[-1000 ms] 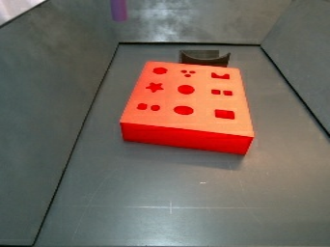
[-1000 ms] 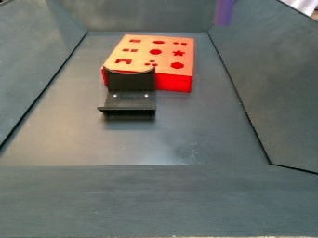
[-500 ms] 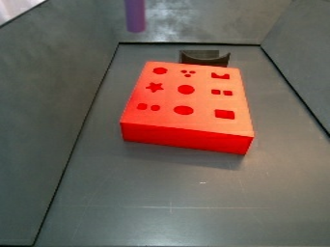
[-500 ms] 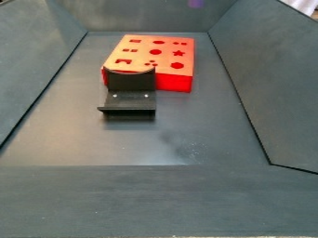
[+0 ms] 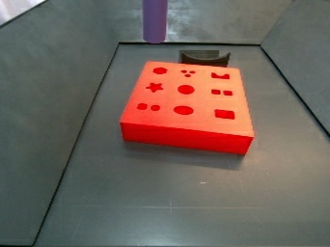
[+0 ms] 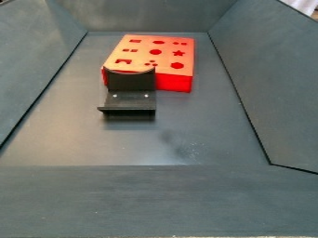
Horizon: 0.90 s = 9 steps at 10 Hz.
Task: Pick up the round object. Move up. Move to above the board. Insert the round object.
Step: Insert the round object.
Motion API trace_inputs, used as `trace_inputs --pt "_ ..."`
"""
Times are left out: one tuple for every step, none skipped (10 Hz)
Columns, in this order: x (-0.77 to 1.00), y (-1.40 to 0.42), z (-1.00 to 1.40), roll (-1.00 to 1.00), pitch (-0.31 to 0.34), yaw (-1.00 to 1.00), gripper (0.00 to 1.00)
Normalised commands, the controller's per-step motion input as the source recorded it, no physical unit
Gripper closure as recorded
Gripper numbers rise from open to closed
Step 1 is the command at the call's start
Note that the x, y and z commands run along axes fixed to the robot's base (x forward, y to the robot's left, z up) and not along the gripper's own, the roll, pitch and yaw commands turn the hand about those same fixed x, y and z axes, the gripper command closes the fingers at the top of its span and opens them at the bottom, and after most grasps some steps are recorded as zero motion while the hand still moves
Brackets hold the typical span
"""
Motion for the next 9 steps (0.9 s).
trace_inputs --pt "0.77 0.2 -0.32 -0.13 0.156 -0.29 1.0" --pt "0.92 0.2 -0.41 -0.09 0.133 -0.19 1.0" --pt "1.0 0.27 -0.32 -0.05 0.0 -0.16 1.0" --pt "1.0 0.31 -0.52 0.09 0.0 -0.1 1.0" --pt "0.93 0.34 -0.6 0.1 -0.013 -0.22 1.0" --pt "0.75 0.41 -0.51 0.05 -0.049 -0.26 1.0" --pt "0.57 0.44 -0.57 0.03 -0.09 -0.27 1.0" --pt "0.52 0.42 -0.61 0.02 -0.099 -0.29 1.0" --pt "0.35 0.43 -0.73 -0.01 -0.17 -0.3 1.0"
